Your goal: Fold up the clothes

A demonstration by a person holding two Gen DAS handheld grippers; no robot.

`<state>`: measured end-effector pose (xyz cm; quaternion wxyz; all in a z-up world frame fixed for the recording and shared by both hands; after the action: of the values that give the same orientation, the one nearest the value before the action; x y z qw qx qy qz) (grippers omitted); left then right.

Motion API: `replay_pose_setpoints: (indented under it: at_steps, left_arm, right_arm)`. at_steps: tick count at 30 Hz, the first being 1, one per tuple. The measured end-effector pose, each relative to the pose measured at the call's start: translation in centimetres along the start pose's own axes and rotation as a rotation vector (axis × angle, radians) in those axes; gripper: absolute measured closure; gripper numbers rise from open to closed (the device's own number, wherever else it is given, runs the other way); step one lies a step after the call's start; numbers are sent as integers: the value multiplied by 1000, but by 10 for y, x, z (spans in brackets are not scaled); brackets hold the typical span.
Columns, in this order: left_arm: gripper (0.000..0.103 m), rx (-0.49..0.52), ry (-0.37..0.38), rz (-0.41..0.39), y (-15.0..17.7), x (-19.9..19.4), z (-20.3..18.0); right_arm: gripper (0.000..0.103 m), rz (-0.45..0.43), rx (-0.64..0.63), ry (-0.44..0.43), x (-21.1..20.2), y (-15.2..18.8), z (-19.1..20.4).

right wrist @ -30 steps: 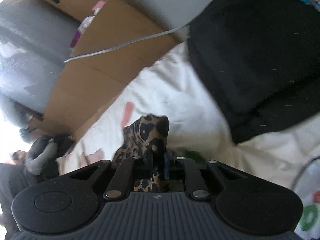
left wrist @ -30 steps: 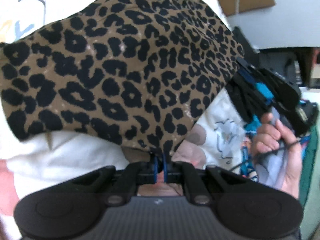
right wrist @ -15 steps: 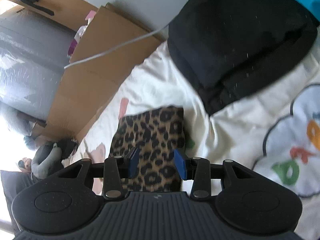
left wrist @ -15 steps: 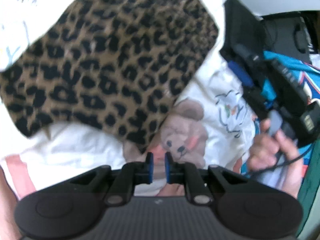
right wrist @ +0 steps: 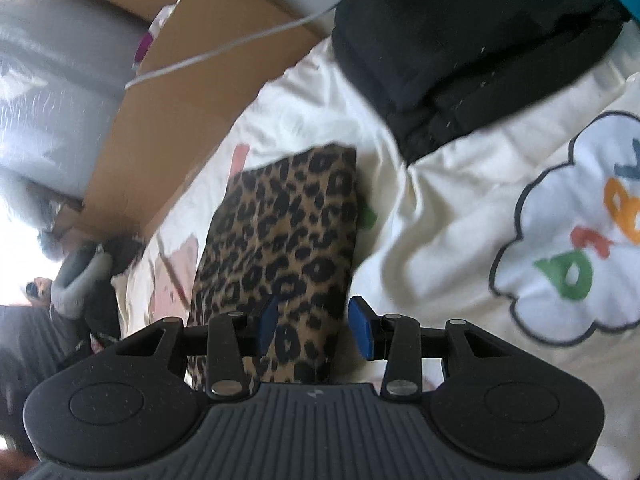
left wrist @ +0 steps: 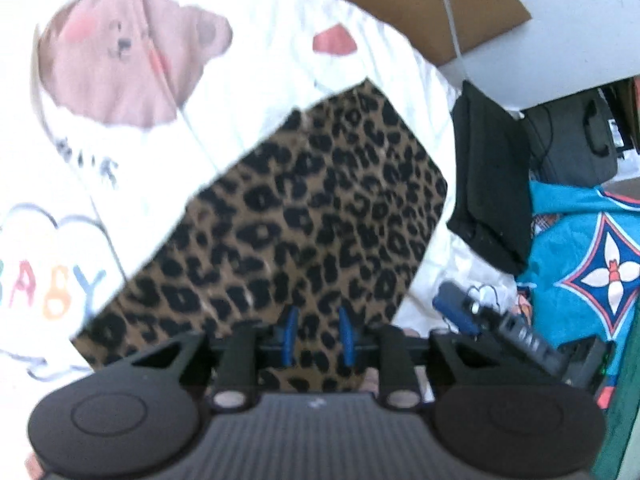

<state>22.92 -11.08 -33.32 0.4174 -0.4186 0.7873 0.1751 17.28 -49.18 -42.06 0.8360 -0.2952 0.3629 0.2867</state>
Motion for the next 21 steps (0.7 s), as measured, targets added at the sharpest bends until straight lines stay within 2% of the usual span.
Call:
replay_pose_setpoints:
  at_steps: [3, 6, 10, 12, 15, 17, 19, 20, 21]
  left_arm:
    - [79, 63, -60, -3, -10, -6, -1]
    - [79, 83, -120, -3, -20, -7, -4]
    - [73, 139, -159, 35, -33, -10, -12]
    - [66, 178, -172, 57, -37, -10, -15]
    - [65, 200, -182, 47, -46, -12, -16]
    - [65, 179, -176, 23, -55, -15, -13]
    - [56, 181, -178, -7, -66, -21, -10]
    - [47, 186, -179, -20, -71, -24, -9]
    - [43, 212, -181, -17, -76, -25, -10]
  right_arm:
    - [58, 8, -24, -7, -2, 6, 3]
    - [57, -13, 9, -14, -7, 12, 1]
    - [56, -24, 70, -21, -8, 24, -2]
    - [52, -27, 78, -21, -7, 29, -1]
    - [52, -40, 104, -18, -8, 33, 0]
    - [52, -49, 124, -15, -8, 35, 0]
    - [52, -60, 134, -11, -9, 37, 1]
    - [52, -65, 111, -7, -9, 36, 2]
    - [52, -69, 89, -5, -9, 36, 3]
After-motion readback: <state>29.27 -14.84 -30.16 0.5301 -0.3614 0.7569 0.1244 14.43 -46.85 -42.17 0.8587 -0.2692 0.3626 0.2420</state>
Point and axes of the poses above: each gripper's, at about its wrist camera, not at the fingertips, and x roughly the way its jaws point, z to its left, y to its underside, the point moved 2 cm from there along x, roughly the way its jaws point, and after that the axes turned 8 degrees about y, right-handed, at the moved point
